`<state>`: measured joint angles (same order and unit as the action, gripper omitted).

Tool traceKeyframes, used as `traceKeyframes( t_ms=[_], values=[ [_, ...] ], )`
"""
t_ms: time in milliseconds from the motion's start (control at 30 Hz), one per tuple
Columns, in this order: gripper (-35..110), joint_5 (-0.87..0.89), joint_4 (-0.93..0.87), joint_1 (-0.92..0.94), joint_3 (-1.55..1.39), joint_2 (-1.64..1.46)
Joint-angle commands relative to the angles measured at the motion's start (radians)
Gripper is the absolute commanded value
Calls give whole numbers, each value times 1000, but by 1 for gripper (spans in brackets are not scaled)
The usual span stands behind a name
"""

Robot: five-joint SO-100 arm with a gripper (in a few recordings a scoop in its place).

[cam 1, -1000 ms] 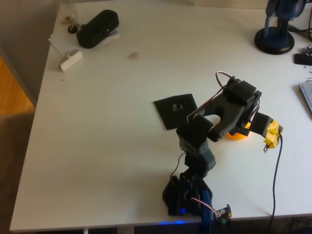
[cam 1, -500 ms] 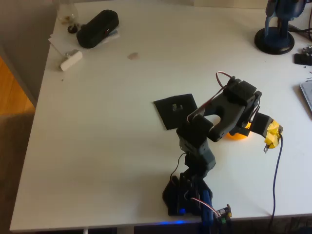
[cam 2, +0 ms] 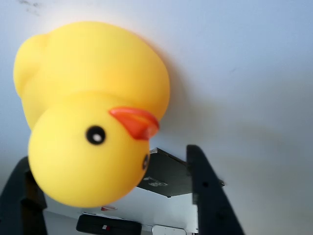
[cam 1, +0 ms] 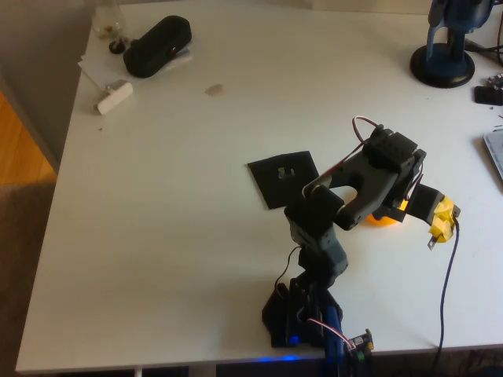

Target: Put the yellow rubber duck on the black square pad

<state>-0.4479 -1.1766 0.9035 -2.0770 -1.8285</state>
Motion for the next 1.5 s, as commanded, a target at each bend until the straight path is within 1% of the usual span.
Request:
traceKeyframes(
  t_ms=[0,167,400,533,1167,1467],
  values=[
    [33,-8,-3,23,5,-20],
    [31,-8,-8,23,5,-20],
    [19,-6,-9,23,5,-20],
    [15,-5,-9,23,5,-20],
    [15,-2,-12,9,11,-23],
    [15,-2,-15,9,126,-23]
  ],
)
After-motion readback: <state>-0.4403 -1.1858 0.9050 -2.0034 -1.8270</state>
